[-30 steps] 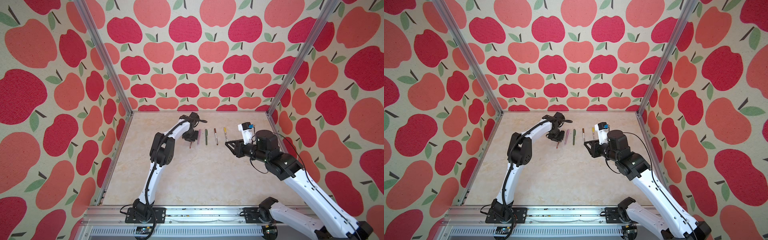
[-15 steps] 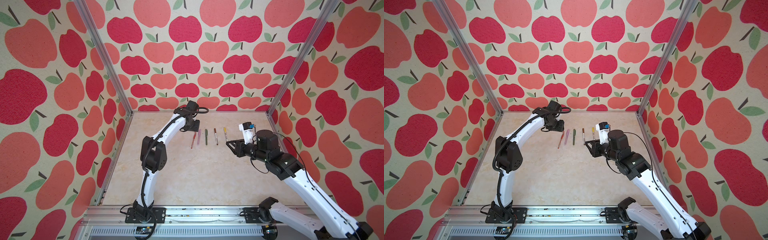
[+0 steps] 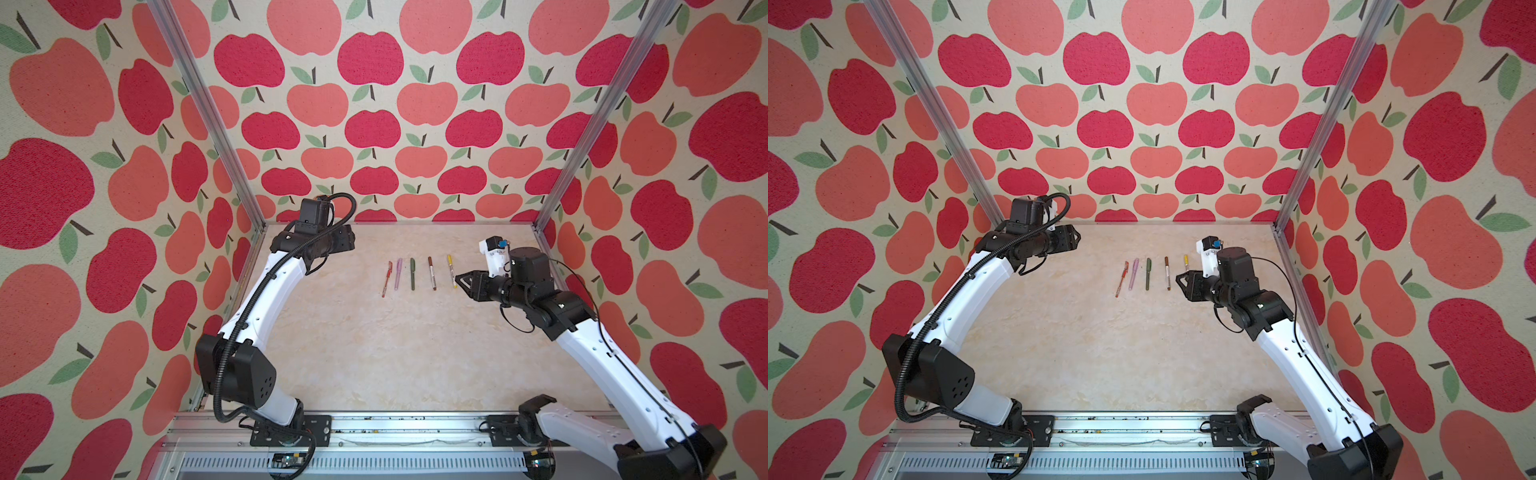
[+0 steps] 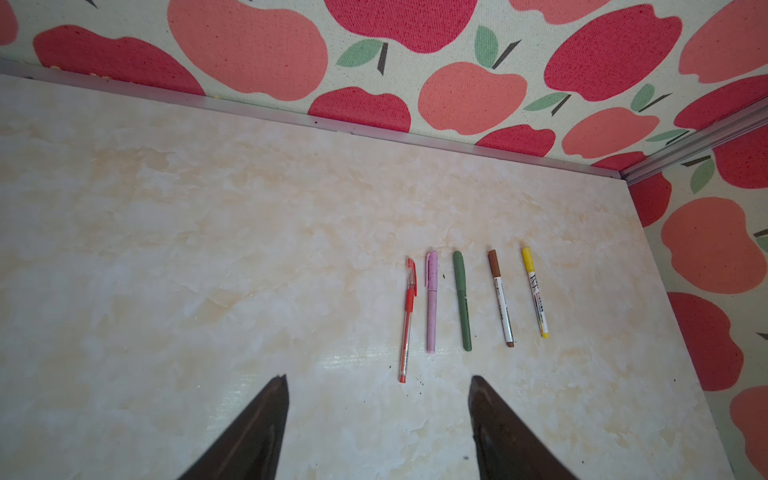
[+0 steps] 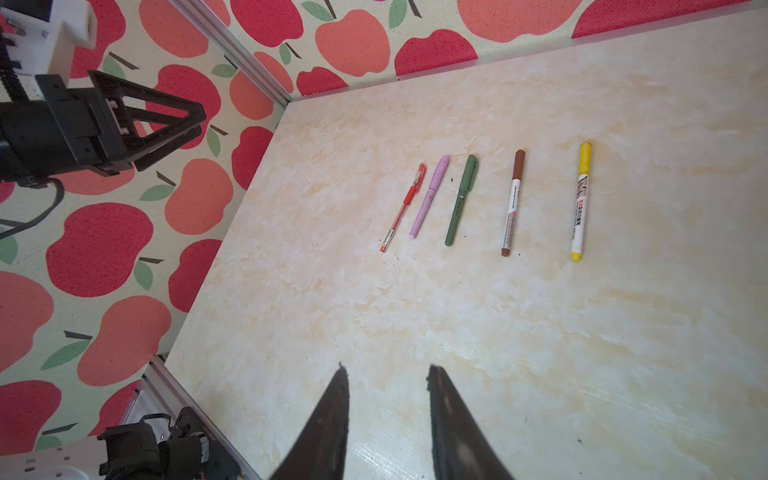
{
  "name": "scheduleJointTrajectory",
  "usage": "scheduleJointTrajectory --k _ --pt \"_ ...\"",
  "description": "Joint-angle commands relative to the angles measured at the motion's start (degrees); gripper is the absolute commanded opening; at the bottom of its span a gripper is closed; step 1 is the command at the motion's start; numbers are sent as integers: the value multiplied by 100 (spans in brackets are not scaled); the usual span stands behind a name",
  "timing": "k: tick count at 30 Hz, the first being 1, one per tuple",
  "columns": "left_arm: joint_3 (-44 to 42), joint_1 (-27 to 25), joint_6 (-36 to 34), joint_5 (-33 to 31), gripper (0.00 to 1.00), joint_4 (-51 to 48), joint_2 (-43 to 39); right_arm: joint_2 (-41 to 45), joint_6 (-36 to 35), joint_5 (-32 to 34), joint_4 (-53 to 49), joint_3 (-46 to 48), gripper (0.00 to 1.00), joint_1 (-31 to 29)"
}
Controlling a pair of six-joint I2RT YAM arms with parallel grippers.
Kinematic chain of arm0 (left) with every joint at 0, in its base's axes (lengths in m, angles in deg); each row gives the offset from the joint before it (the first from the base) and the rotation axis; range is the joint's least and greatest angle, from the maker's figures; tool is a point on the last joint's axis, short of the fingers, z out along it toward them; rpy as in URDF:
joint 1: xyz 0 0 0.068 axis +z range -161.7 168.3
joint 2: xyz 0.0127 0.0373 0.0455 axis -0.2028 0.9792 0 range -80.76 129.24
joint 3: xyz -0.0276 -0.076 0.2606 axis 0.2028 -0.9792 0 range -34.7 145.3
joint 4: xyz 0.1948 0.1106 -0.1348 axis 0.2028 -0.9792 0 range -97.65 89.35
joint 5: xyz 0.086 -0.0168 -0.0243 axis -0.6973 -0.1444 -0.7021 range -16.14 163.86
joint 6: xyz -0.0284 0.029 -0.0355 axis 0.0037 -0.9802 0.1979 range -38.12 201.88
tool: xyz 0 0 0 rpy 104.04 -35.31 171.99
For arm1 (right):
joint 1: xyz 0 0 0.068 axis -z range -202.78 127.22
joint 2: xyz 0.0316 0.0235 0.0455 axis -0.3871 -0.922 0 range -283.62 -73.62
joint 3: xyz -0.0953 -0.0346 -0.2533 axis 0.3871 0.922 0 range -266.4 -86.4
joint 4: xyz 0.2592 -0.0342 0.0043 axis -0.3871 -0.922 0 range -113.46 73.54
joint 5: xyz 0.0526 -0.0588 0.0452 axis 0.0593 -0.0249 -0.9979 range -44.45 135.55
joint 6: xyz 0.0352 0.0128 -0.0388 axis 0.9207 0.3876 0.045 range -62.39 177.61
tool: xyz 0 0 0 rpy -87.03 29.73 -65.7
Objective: Insert the pens into the pen caps
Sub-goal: 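Move both grippers down toward the red gel pen on the table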
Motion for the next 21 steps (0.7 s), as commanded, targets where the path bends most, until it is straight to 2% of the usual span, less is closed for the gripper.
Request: scheduleJointTrajectory --k 1,6,10,17,21 --pt "-284 -87 -105 607 73 139 -14 -385 -31 -188 -13 -386 35 -7" --pt "-472 -349 -567 414 71 -325 165 -1294 -122 -78 -226 -1149 37 -196" --pt "-696 -672 -733 140 69 -448 200 -2380 -369 14 -642 -2254 38 -402" --pt "-1370 -870 -530 271 67 -25 249 -4261 -750 -113 -1014 -4064 46 -611" --pt "-1807 -867 -166 344 67 458 353 -5401 -947 -410 -1141 -5106 51 -625"
